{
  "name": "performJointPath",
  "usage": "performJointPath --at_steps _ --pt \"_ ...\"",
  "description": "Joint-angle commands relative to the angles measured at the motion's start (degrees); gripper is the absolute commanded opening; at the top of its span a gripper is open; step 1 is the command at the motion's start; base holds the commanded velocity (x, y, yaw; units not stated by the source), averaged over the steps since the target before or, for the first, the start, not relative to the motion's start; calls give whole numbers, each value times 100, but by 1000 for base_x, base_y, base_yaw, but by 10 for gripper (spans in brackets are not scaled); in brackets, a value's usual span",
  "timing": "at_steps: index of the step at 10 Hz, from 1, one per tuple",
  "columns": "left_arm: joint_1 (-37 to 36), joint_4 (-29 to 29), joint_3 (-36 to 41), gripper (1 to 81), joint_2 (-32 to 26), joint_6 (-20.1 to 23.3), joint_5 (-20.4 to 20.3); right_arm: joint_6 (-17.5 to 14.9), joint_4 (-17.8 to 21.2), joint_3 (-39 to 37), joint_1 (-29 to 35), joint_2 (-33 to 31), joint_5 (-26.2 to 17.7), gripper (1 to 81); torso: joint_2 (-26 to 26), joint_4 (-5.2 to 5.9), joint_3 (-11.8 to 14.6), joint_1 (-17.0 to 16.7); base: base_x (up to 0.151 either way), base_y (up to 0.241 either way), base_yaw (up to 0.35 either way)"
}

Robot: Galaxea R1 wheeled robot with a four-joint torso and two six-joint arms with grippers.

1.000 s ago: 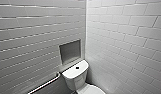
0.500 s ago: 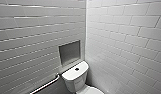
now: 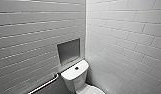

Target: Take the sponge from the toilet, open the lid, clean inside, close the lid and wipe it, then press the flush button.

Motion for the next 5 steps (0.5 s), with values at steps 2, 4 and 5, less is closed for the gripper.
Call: performJointPath --at_steps 2,4,5 --pt "-106 -15 24 811 -35 29 319 299 75 25 776 -286 -156 811 -754 0 -707 486 0 0 0" --pt "-97 -14 15 811 -8 29 319 484 75 25 969 -304 -156 811 -1169 0 -1095 752 0 0 0" --pt "-80 -14 15 811 -8 29 319 598 66 25 1066 -330 -156 811 -1408 0 -1320 905 0 0 0"
